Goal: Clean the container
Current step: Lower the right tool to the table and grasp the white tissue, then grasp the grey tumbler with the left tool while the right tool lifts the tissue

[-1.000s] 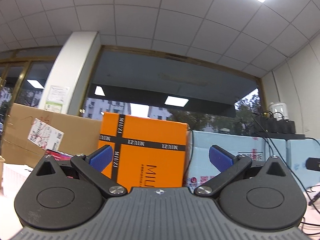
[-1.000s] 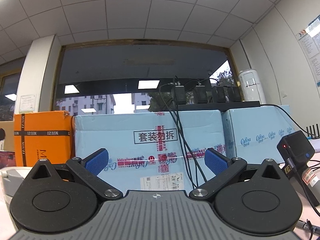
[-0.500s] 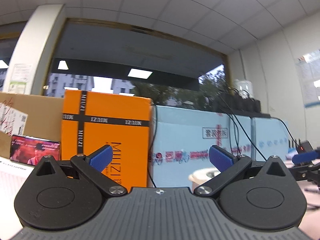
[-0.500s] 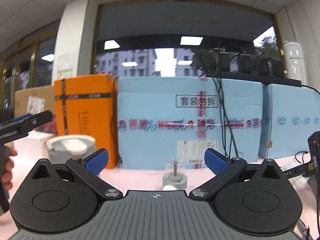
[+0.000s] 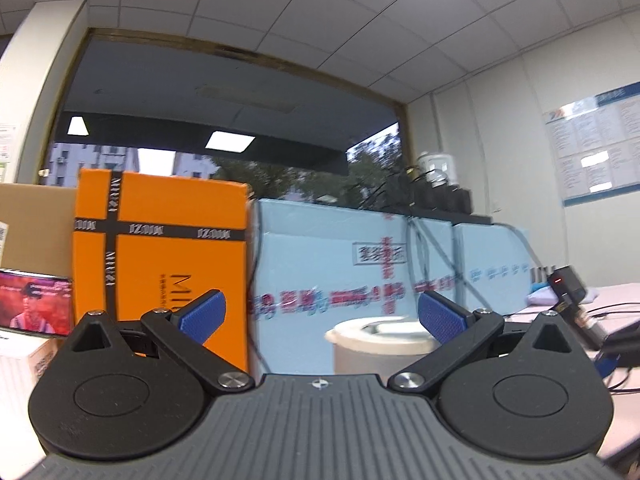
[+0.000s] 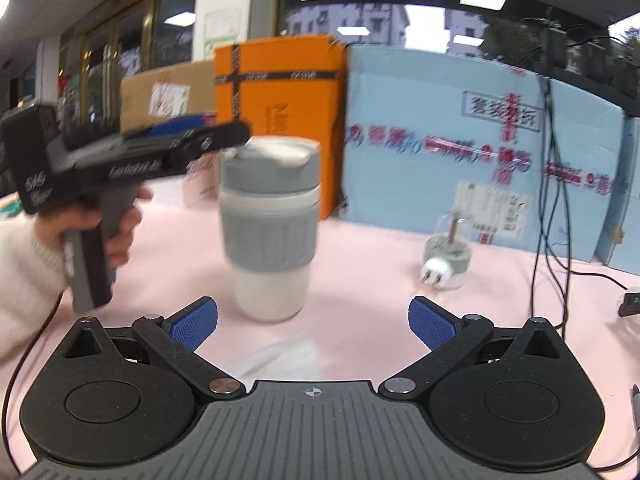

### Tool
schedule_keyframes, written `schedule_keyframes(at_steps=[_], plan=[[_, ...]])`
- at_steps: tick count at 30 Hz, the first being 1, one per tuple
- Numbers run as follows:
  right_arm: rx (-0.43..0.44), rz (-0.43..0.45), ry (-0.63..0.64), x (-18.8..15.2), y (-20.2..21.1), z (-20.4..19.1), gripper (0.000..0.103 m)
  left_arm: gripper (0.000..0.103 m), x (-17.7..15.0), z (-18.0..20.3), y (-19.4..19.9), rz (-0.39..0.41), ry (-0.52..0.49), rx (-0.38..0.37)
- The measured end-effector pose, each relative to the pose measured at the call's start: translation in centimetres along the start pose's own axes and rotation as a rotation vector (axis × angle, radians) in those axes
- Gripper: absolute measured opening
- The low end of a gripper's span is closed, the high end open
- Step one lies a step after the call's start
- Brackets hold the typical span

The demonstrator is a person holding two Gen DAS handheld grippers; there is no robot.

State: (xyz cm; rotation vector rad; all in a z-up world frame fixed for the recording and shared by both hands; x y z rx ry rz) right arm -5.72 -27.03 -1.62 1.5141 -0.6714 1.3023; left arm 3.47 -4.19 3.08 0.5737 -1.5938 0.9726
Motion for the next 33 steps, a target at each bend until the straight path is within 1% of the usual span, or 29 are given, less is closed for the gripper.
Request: schedule_keyframes(at_steps=[2, 5, 7, 9, 11, 12, 13, 15, 16, 17, 18, 20, 22, 25, 28, 29, 31, 33], plan=[[0.023, -0.030, 0.025, -0.7, -0.2, -1.0, 0.102, 0.103, 0.3, 0.4, 0.2, 0.016, 0.004, -0.024], [0.045, -0.075, 0.038, -1.6, -0.7, -1.8, 0.100, 0.103, 0.2, 1.0, 0.3, 0.014, 0.009, -0.060], [0.046, -0.099, 0.032, -2.1, -1.0, -1.9, 0.098, 0.103, -0.1, 1.6, 0.1, 0.001, -0.009, -0.072], [0.049, -0.127, 0.015, -2.5, -1.4, -2.0, 0.089, 0.103, -0.4, 2.3, 0.1, -0.009, -0.031, -0.088], [0.039, -0.152, -0.002, -2.9, -1.8, -1.9, 0.077, 0.103, -0.7, 3.0, 0.1, -0.019, -0.053, -0.109], [0.033, -0.160, -0.006, -3.0, -1.9, -1.9, 0.074, 0.103, -0.8, 3.4, 0.1, -0.024, -0.064, -0.119], [0.027, -0.167, -0.009, -3.2, -1.9, -1.9, 0.069, 0.103, -1.0, 3.7, 0.0, -0.031, -0.076, -0.126], [0.021, -0.176, -0.016, -3.5, -1.9, -1.9, 0.057, 0.103, -1.5, 4.1, -0.1, -0.046, -0.092, -0.137], [0.019, -0.182, -0.018, -3.6, -1.9, -1.9, 0.049, 0.103, -1.7, 4.2, -0.2, -0.055, -0.097, -0.141], [0.020, -0.183, -0.017, -3.7, -1.8, -2.0, 0.044, 0.103, -2.0, 4.3, -0.3, -0.065, -0.095, -0.143], [0.023, -0.180, -0.014, -3.8, -1.7, -2.2, 0.042, 0.103, -2.2, 4.3, -0.3, -0.074, -0.093, -0.144], [0.021, -0.171, -0.022, -3.7, -1.4, -2.1, 0.030, 0.103, -2.7, 4.3, -0.5, -0.093, -0.089, -0.147], [-0.003, -0.144, -0.040, -3.1, -0.7, -1.7, 0.025, 0.103, -3.0, 4.4, -0.9, -0.111, -0.083, -0.154], [-0.067, -0.059, -0.060, -1.3, 0.9, -0.3, 0.025, 0.103, -3.3, 4.6, -1.0, -0.120, -0.094, -0.151], [-0.118, 0.045, -0.119, 1.2, 2.6, 1.4, 0.025, 0.103, -3.5, 4.7, -0.9, -0.131, -0.106, -0.143], [-0.125, 0.084, -0.152, 2.1, 3.0, 1.9, 0.025, 0.103, -3.6, 4.7, -1.0, -0.137, -0.110, -0.142], [-0.110, 0.168, -0.218, 4.1, 3.8, 2.7, 0.025, 0.103, -3.8, 4.8, -1.1, -0.147, -0.113, -0.141], [-0.097, 0.231, -0.268, 6.1, 4.0, 3.1, 0.025, 0.103, -3.9, 4.9, -1.2, -0.158, -0.115, -0.143]])
Point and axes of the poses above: each gripper's, at about its wrist camera, not at the fingertips, and y roughly against the way its jaws point, z to its right, x to its top, the point moved 7 cm from there along -y, roughly the way its jaws point, and after that the axes turned 7 degrees about z, right-handed, at the moved point
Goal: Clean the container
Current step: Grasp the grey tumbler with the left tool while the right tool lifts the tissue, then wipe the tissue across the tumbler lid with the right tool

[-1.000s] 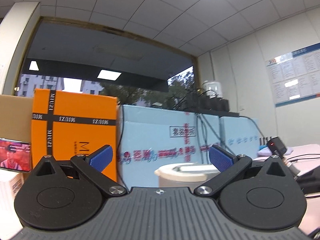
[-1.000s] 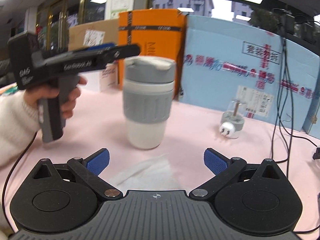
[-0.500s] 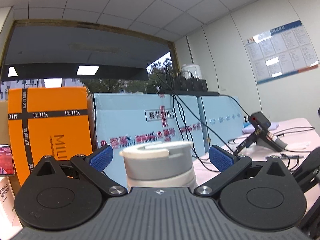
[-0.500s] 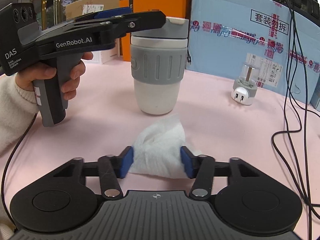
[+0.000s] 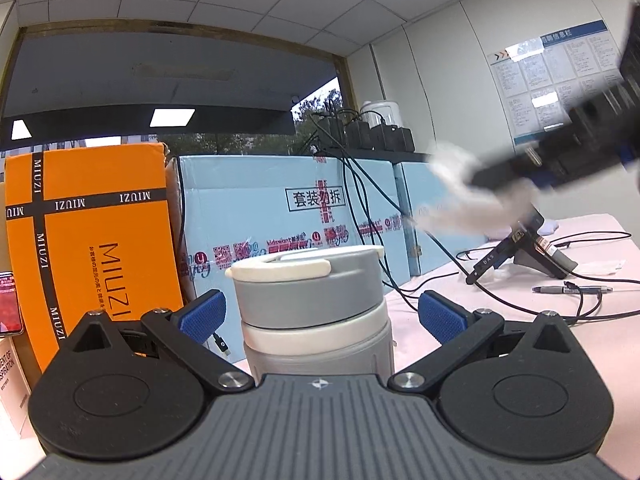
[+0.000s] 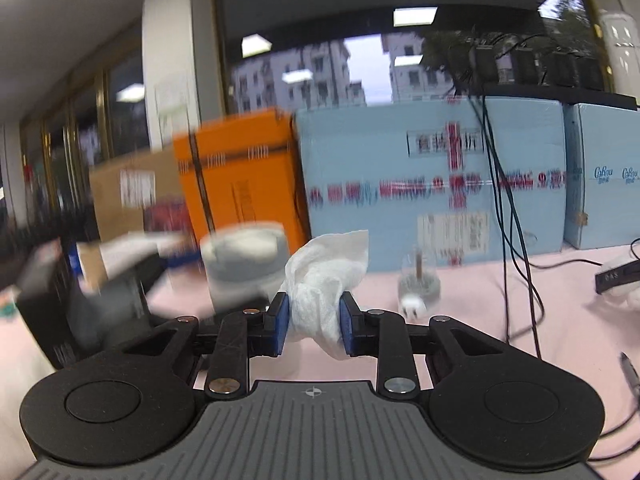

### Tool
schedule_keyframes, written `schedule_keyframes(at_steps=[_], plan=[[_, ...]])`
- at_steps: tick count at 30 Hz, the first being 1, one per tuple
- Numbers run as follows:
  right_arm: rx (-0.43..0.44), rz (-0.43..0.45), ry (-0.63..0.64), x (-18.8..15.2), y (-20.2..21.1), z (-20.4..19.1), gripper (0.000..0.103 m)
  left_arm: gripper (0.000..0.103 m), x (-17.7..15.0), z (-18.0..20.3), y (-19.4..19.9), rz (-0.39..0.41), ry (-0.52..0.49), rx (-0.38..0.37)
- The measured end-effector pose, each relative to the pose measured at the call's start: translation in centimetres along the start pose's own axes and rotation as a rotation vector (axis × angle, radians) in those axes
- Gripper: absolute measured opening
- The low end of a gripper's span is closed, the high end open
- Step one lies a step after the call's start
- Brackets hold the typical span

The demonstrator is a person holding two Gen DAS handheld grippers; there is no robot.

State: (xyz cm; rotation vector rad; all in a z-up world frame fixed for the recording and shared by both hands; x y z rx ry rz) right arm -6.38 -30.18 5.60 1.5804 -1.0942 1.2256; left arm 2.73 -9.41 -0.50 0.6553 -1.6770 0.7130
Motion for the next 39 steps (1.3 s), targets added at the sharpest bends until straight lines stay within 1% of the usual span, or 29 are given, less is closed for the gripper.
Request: schedule_keyframes(at_steps=[2, 4, 7, 10, 12, 15, 18, 23, 30, 35, 39], plan=[[0.017, 0.034, -0.021, 1.6, -0.8, -0.7, 0.025, 0.103, -0.2, 0.1, -0.2, -0.015, -0.003, 0.001], [0.041, 0.041, -0.021, 2.7, -1.9, -1.6, 0.025, 0.103, -0.3, 0.3, -0.3, -0.023, -0.009, -0.004], [0.077, 0.028, -0.031, 3.4, -4.0, -2.8, 0.025, 0.103, -0.3, 0.6, -0.4, -0.026, -0.026, -0.011], [0.076, -0.005, -0.016, 3.2, -6.2, -3.8, 0.025, 0.102, -0.3, 0.7, -0.5, -0.030, -0.030, -0.013], [0.071, -0.031, -0.011, 3.0, -7.4, -4.2, 0.025, 0.093, -0.3, 0.4, -0.6, -0.030, -0.023, -0.006], [0.063, -0.058, -0.002, 2.3, -8.5, -4.6, 0.025, 0.086, -0.4, 0.1, -0.6, -0.032, -0.011, 0.002], [0.056, -0.082, 0.005, 1.9, -9.3, -4.8, 0.025, 0.083, -0.3, -0.2, -0.7, -0.032, -0.001, 0.006], [0.026, -0.080, 0.037, 1.6, -9.9, -5.0, 0.025, 0.083, -0.3, -0.1, -0.6, -0.029, -0.010, 0.004], [-0.027, -0.066, -0.008, 1.7, -9.6, -2.8, 0.025, 0.083, -0.3, -0.2, -0.7, -0.028, -0.008, 0.005], [0.001, -0.078, 0.030, 1.2, -8.3, -3.7, 0.025, 0.083, -0.3, -0.4, -0.8, -0.026, -0.014, 0.004], [0.023, -0.079, 0.037, 1.1, -8.4, -4.6, 0.025, 0.082, -0.3, -0.7, -0.8, -0.026, -0.007, 0.005]])
Point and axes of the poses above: each gripper's, at about its wrist camera, not at the fingertips, and y roughly against the way its jaws point, z to its right, x to its top, the point moved 7 cm from there along -y, roughly the way its jaws point, and after that the axes turned 7 degrees about z, right-handed, at the moved point
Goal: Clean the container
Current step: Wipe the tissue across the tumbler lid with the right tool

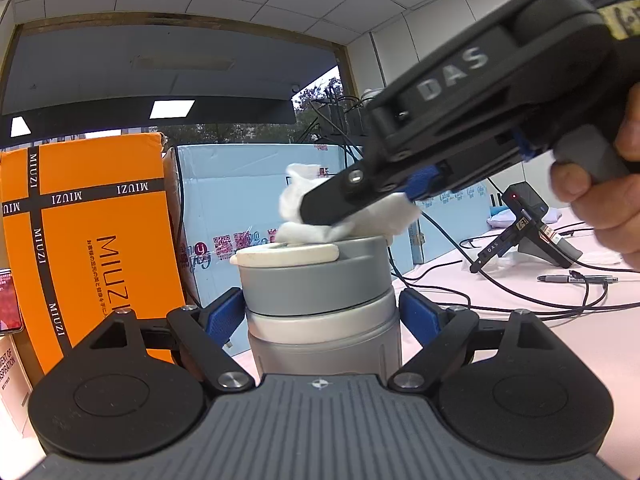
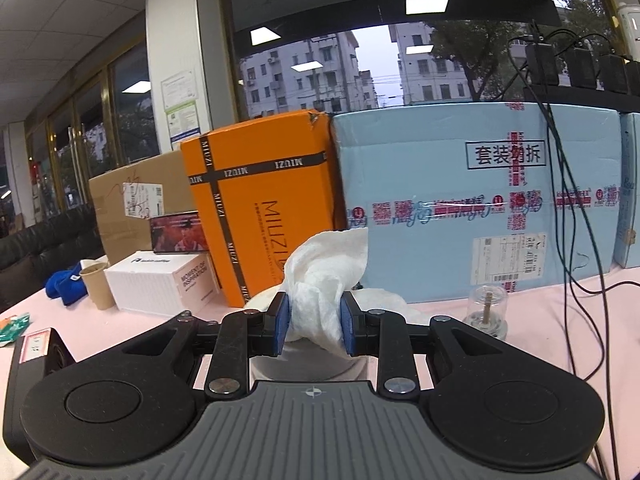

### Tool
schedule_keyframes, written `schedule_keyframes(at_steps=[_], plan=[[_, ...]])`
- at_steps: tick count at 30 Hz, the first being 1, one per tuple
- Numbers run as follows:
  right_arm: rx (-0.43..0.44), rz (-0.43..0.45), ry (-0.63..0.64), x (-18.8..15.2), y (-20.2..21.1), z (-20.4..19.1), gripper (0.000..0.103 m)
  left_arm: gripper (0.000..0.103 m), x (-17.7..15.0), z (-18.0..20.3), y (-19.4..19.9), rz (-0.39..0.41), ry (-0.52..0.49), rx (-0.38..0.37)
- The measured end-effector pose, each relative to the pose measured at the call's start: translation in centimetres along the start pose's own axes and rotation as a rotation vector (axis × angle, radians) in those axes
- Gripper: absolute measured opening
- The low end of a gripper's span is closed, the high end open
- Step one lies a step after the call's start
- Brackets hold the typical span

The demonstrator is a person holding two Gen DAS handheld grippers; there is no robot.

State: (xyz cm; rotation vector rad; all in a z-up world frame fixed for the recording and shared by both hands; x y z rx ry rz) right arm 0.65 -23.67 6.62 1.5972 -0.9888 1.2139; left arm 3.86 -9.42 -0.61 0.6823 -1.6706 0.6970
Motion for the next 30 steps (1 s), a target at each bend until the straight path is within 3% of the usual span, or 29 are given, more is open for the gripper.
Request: schedule_keyframes(at_steps=[8, 16, 25, 30], plan=[[-0.034, 0.004, -0.013, 0.6, -2.2, 0.5, 0.025, 0.083, 0.0, 0.0, -0.1, 0.002, -0.007, -0.004], [-0.108, 0.018, 0.015, 0.2, -0.5, 1.8, 0.025, 0.083, 0.0, 0.1, -0.2, 0.000, -0.002, -0.001], [-0.010, 0.015, 0.079, -0.4, -0.1, -1.5, 0.025, 0.083, 0.0, 0.3, -0.1, -0.001, 0.002, 0.003], [-0.015, 0.021, 0.043, 0.2, -1.6, -1.1, 0.025, 0.083, 0.0, 0.6, 0.0, 0.002, -0.009, -0.003]])
Point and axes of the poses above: each gripper's, at about its wrist camera, not at the fingertips, and y roughly against the way its jaws point, z to its right, x to its top, the point moved 7 cm from there along -y, roughly the way its jaws point, and after that the axes turned 7 degrees about z, right-handed, at the moved point
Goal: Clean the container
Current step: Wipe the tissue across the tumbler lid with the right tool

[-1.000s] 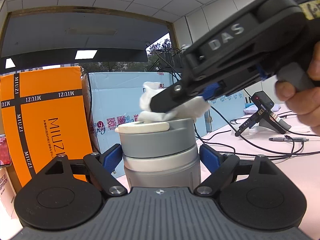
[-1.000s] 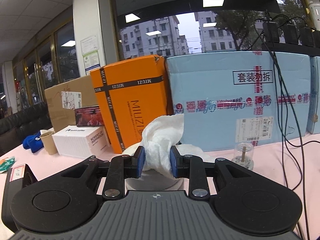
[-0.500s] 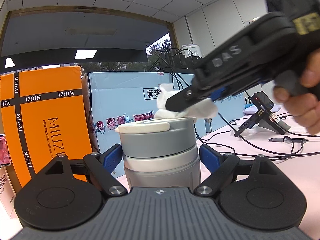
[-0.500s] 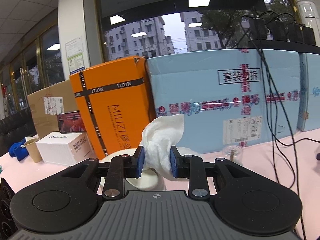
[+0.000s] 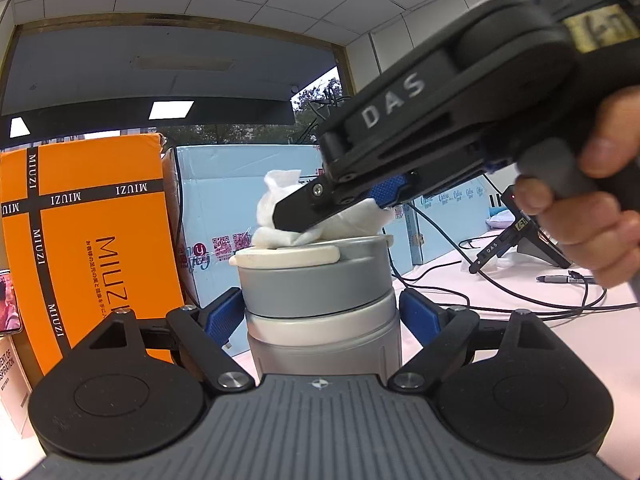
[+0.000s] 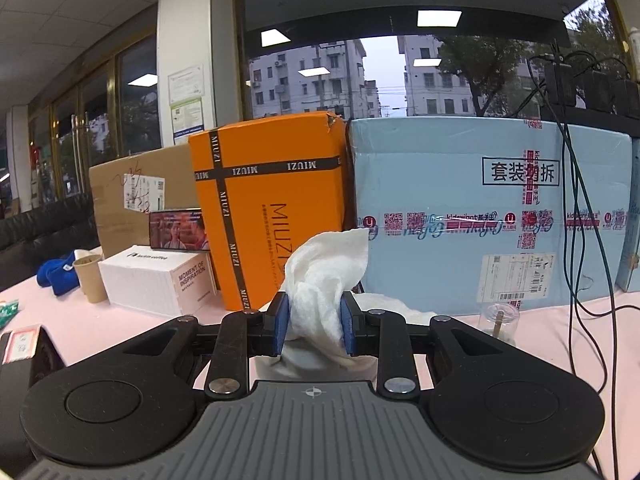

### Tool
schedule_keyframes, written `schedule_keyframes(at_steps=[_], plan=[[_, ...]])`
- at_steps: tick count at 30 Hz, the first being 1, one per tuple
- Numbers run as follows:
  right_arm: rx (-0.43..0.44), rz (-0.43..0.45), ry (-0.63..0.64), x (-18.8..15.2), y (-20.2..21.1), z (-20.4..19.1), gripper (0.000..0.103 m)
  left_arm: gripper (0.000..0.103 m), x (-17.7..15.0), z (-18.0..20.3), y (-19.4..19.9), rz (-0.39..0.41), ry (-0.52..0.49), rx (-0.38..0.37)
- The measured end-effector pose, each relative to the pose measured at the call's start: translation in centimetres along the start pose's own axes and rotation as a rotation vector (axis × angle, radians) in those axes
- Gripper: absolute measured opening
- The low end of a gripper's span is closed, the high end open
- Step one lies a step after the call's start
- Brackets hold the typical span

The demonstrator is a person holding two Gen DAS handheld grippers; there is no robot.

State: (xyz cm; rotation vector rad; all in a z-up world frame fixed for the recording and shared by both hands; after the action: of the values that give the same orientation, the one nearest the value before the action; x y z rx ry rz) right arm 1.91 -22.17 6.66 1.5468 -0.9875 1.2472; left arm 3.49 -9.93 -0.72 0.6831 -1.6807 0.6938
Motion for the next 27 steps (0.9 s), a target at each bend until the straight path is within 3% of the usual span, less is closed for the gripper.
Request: schedule_keyframes(at_steps=[9, 16, 21, 27], plan=[[-0.080, 0.007, -0.016, 0.0, 0.5, 2.6, 0.025, 0.083, 0.0, -0.1, 0.0, 0.001, 0.001, -0.001], [-0.031, 0.011, 0.030, -0.4, 1.7, 1.1, 0.025, 0.083, 0.0, -0.1, 0.0, 0.001, 0.002, 0.000], [0.021, 0.007, 0.011, -0.4, 1.1, -0.2, 0.027, 0.083, 0.0, -0.1, 0.0, 0.000, 0.001, 0.000], [0.026, 0.007, -0.003, -0.1, -0.6, -0.5, 0.026, 0.083, 0.0, 0.0, 0.0, 0.000, -0.003, -0.003]])
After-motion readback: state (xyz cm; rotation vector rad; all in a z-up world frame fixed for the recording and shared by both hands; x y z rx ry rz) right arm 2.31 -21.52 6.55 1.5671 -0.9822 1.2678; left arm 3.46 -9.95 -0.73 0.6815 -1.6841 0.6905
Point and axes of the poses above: each gripper's, at about its wrist camera, not at the fingertips, and y roughly against the way its jaws point, z to its right, x to its top, the point moved 7 cm from there along -y, roughly the way its jaws point, and after that the axes turned 7 degrees about z, right-handed, at the moved point
